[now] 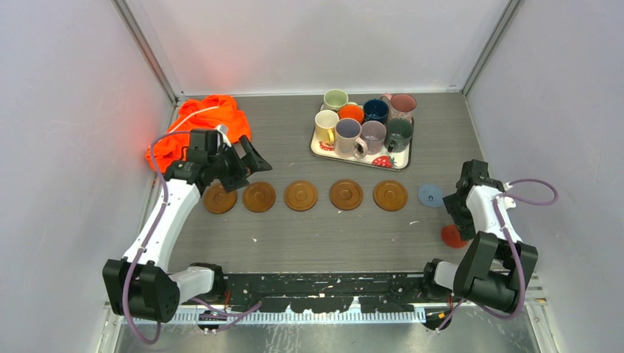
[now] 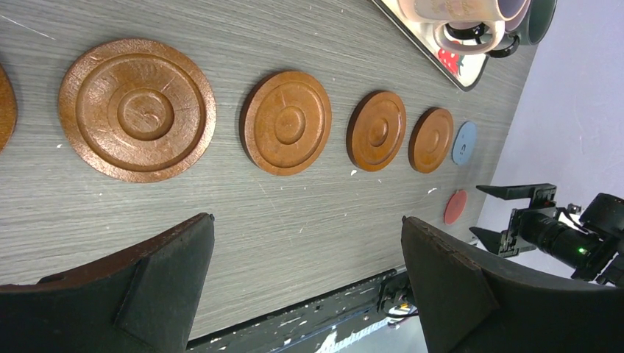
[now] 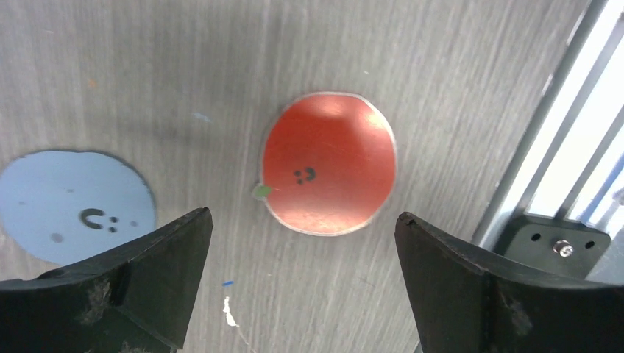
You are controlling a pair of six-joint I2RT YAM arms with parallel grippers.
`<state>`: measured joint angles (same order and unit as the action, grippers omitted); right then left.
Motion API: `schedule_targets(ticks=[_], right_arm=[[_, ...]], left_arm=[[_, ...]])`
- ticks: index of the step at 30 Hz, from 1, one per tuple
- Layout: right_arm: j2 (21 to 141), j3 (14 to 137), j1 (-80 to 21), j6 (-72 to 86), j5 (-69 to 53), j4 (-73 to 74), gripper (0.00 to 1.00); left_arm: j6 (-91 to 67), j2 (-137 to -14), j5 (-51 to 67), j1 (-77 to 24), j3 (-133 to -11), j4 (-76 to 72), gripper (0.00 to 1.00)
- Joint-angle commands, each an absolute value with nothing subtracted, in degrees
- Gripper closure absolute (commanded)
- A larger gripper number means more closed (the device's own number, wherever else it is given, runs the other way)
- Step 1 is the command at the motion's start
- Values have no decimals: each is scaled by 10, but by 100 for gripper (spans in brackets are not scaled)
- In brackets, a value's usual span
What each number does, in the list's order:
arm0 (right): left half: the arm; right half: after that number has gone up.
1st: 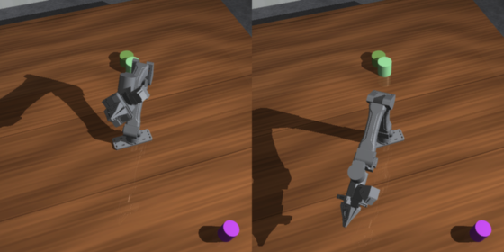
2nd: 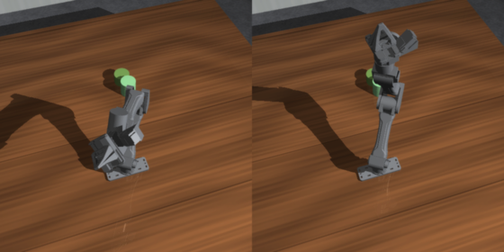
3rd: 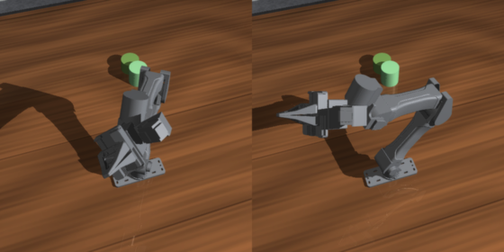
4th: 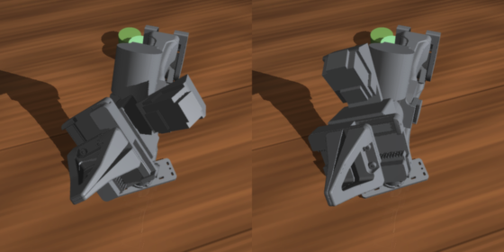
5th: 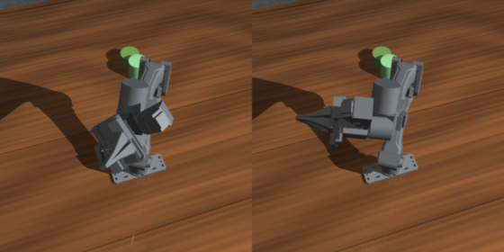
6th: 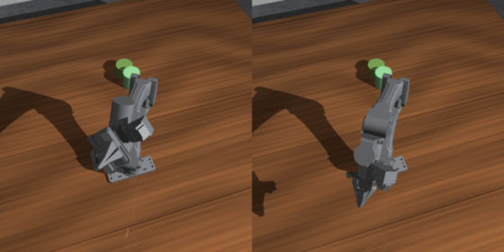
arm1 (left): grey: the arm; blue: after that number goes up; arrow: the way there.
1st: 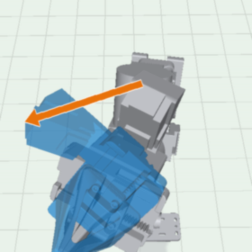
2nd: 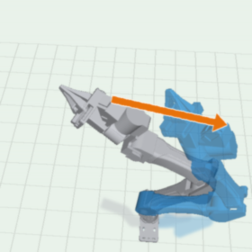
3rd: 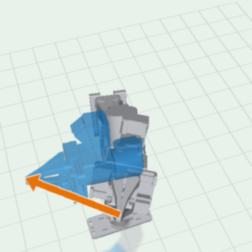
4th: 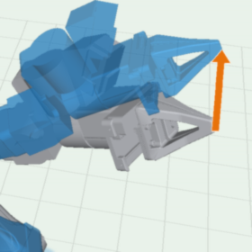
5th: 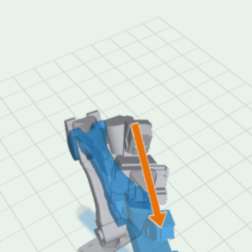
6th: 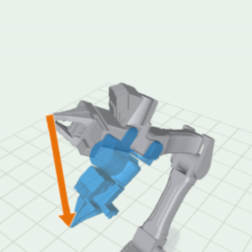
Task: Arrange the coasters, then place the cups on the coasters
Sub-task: Move the coaster to the center of the board.
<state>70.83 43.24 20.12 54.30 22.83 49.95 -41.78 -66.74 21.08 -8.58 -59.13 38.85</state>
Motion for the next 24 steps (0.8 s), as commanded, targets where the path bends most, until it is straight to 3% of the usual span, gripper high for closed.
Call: schedule_targets(ticks=[1, 24], right_arm=[[692, 407, 210, 569, 235, 528, 0], [681, 316, 282, 599, 188, 379, 0]], left_arm=[[-415, -667, 227, -91, -619, 380, 0], [-414, -652, 228, -94, -620, 384, 0]])
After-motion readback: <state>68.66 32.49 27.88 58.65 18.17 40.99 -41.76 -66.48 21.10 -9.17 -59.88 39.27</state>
